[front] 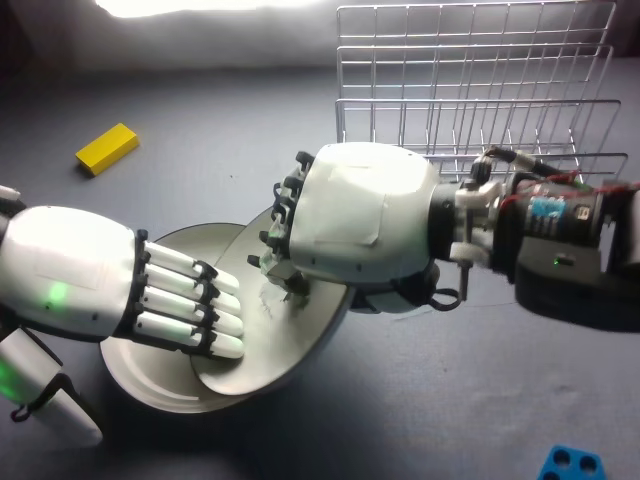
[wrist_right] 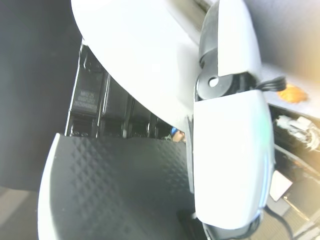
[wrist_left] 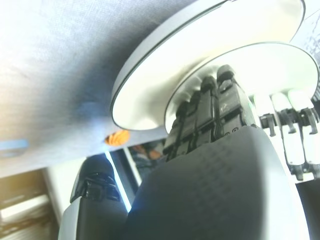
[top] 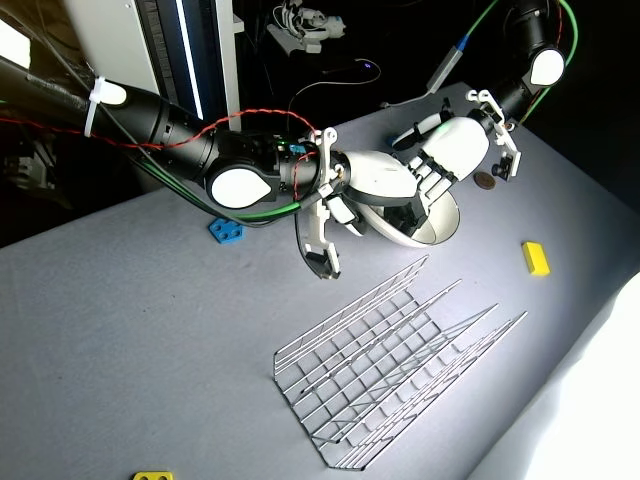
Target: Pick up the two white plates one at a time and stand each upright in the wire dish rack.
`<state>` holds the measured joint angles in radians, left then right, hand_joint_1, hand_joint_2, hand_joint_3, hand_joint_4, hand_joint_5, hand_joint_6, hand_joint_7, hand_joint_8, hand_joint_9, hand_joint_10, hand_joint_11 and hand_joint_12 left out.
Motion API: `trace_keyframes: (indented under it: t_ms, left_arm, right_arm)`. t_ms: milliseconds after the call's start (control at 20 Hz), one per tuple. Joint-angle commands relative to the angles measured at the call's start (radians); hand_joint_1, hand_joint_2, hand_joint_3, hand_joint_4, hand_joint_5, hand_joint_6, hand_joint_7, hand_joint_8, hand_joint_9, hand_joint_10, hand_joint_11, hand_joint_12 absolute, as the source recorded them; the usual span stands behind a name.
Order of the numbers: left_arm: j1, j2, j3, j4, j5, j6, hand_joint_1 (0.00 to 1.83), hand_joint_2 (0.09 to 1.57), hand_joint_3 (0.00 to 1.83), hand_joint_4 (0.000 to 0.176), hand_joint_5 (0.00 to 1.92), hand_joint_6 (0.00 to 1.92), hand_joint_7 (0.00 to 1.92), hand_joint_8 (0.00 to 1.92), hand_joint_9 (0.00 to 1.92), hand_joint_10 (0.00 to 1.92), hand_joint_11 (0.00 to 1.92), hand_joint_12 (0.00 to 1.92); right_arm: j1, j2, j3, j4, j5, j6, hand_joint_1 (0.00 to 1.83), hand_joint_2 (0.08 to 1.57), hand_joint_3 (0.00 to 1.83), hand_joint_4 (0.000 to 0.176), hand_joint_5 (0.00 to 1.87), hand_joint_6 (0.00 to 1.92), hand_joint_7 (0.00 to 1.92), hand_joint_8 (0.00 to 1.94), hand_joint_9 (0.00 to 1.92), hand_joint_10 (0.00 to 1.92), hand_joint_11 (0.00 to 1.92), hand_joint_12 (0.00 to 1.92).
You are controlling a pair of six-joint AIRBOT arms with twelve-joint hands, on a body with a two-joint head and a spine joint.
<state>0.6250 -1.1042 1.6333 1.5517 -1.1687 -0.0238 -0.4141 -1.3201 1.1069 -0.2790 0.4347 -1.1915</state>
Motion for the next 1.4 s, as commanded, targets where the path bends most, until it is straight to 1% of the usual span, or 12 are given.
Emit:
trace_keyframes:
  t_ms: [0, 200, 350, 450, 650, 900, 950, 1000, 1100, 1200, 1300, 1350]
  left_arm:
    - [-0.019, 0.015, -0.006, -0.063, -0.028, -0.007, 0.0, 1.17, 0.0, 0.0, 0.02, 0.01, 0.01, 0.0, 0.0, 0.0, 0.0, 0.02]
    - [-0.078, 0.071, -0.029, -0.122, -0.042, -0.068, 0.0, 1.18, 0.0, 0.0, 0.0, 0.0, 0.0, 0.0, 0.0, 0.0, 0.0, 0.01]
    - [-0.127, 0.121, -0.054, -0.129, -0.05, -0.097, 0.0, 1.18, 0.0, 0.0, 0.0, 0.0, 0.0, 0.0, 0.0, 0.0, 0.02, 0.01]
    - [-0.163, 0.157, -0.067, -0.129, -0.057, -0.139, 0.0, 1.17, 0.0, 0.0, 0.0, 0.0, 0.0, 0.0, 0.0, 0.0, 0.02, 0.01]
    - [-0.171, 0.205, -0.072, -0.132, -0.07, -0.17, 0.0, 1.18, 0.0, 0.0, 0.01, 0.0, 0.02, 0.01, 0.01, 0.0, 0.02, 0.01]
    - [-0.064, 0.232, -0.074, -0.191, -0.124, -0.165, 0.0, 1.18, 0.0, 0.0, 0.01, 0.0, 0.02, 0.0, 0.01, 0.0, 0.02, 0.01]
    - [-0.061, 0.229, -0.069, -0.185, -0.135, -0.158, 0.0, 1.18, 0.0, 0.0, 0.01, 0.0, 0.01, 0.0, 0.01, 0.0, 0.01, 0.01]
    - [-0.064, 0.222, -0.055, -0.184, -0.138, -0.154, 0.0, 1.18, 0.0, 0.0, 0.01, 0.0, 0.01, 0.0, 0.01, 0.0, 0.02, 0.01]
    - [-0.065, 0.205, -0.019, -0.192, -0.139, -0.153, 0.0, 1.18, 0.0, 0.0, 0.01, 0.0, 0.01, 0.0, 0.0, 0.0, 0.02, 0.01]
    - [-0.047, 0.194, 0.011, -0.202, -0.146, -0.134, 0.0, 1.19, 0.0, 0.0, 0.02, 0.01, 0.02, 0.0, 0.01, 0.0, 0.02, 0.01]
    - [-0.026, 0.189, 0.026, -0.203, -0.148, -0.12, 0.0, 1.19, 0.0, 0.0, 0.01, 0.0, 0.02, 0.0, 0.0, 0.0, 0.01, 0.01]
    - [-0.012, 0.188, 0.029, -0.203, -0.148, -0.106, 0.0, 1.18, 0.0, 0.0, 0.02, 0.0, 0.01, 0.0, 0.0, 0.0, 0.01, 0.01]
  right_arm:
    - [0.02, 0.019, -0.01, -0.018, 0.103, 0.036, 1.39, 1.07, 0.0, 0.0, 1.02, 0.9, 1.09, 0.78, 1.0, 1.03, 0.94, 1.03]
    - [0.062, 0.06, -0.058, -0.038, 0.076, 0.093, 1.38, 1.08, 0.0, 0.0, 0.96, 1.0, 1.1, 0.74, 0.96, 1.08, 0.91, 1.1]
    - [0.1, 0.084, -0.081, -0.073, 0.05, 0.175, 1.38, 1.1, 0.0, 0.0, 0.95, 1.03, 1.03, 0.86, 0.93, 1.11, 0.88, 1.1]
    - [0.131, 0.103, -0.101, -0.1, 0.035, 0.223, 1.38, 1.1, 0.0, 0.0, 0.95, 1.03, 1.04, 0.84, 0.93, 1.11, 0.88, 1.1]
    - [0.186, 0.134, -0.133, -0.107, -0.028, 0.264, 1.38, 1.09, 0.0, 0.0, 0.97, 1.0, 1.04, 0.84, 0.96, 1.07, 0.92, 1.09]
    - [0.27, 0.178, -0.135, -0.31, -0.036, 0.619, 1.38, 1.08, 0.0, 0.0, 1.0, 0.95, 1.07, 0.8, 0.98, 1.05, 0.94, 1.09]
    - [0.285, 0.184, -0.135, -0.34, -0.036, 0.673, 1.38, 1.08, 0.0, 0.0, 0.99, 0.96, 1.07, 0.82, 0.97, 1.05, 0.94, 1.08]
    - [0.303, 0.189, -0.135, -0.378, -0.036, 0.74, 1.37, 1.11, 0.0, 0.0, 0.94, 1.05, 1.0, 0.93, 0.92, 1.12, 0.9, 1.1]
    - [0.334, 0.2, -0.134, -0.444, -0.035, 0.874, 1.38, 1.11, 0.0, 0.0, 0.95, 1.03, 1.0, 0.93, 0.93, 1.11, 0.9, 1.11]
    - [0.364, 0.206, -0.134, -0.468, -0.035, 0.957, 1.38, 1.09, 0.0, 0.0, 0.99, 0.98, 1.05, 0.85, 0.98, 1.04, 0.96, 1.07]
    - [0.38, 0.208, -0.133, -0.48, -0.031, 0.987, 1.38, 1.09, 0.0, 0.0, 0.97, 1.0, 1.03, 0.87, 0.95, 1.07, 0.93, 1.07]
    - [0.388, 0.209, -0.13, -0.48, -0.018, 1.004, 1.38, 1.08, 0.0, 0.0, 1.0, 0.97, 1.06, 0.81, 0.97, 1.04, 0.95, 1.06]
